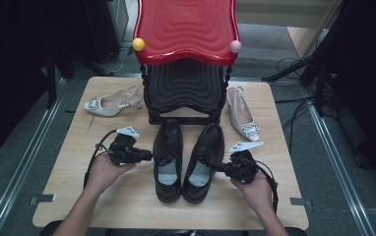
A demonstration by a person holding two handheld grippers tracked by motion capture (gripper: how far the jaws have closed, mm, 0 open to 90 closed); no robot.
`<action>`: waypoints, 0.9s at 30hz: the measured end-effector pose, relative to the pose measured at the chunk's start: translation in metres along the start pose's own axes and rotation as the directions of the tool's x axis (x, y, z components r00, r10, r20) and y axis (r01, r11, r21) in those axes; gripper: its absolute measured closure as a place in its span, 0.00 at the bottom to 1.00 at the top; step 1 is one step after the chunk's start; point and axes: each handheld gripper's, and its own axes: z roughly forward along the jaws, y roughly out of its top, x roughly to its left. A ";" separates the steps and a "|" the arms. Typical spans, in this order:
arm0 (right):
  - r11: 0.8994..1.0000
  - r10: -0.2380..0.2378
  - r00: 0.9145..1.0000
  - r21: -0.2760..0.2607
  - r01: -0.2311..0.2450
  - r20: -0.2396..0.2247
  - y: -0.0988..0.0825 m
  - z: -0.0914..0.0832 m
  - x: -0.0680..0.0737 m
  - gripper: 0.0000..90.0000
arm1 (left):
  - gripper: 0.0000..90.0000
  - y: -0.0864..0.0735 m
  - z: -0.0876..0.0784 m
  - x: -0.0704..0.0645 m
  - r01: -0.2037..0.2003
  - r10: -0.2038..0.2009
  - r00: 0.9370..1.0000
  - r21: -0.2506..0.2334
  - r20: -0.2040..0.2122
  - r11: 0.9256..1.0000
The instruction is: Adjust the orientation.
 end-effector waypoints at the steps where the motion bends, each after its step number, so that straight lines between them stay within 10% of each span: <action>1: 1.000 0.005 1.000 -0.002 -0.005 0.000 0.002 0.002 0.000 1.00 | 0.98 0.000 0.002 0.000 0.010 -0.010 1.000 0.009 0.012 1.000; 27: 0.996 0.084 0.996 -0.032 -0.084 -0.006 0.022 0.012 -0.014 1.00 | 1.00 -0.007 0.019 -0.026 0.053 -0.052 0.994 -0.002 0.098 0.999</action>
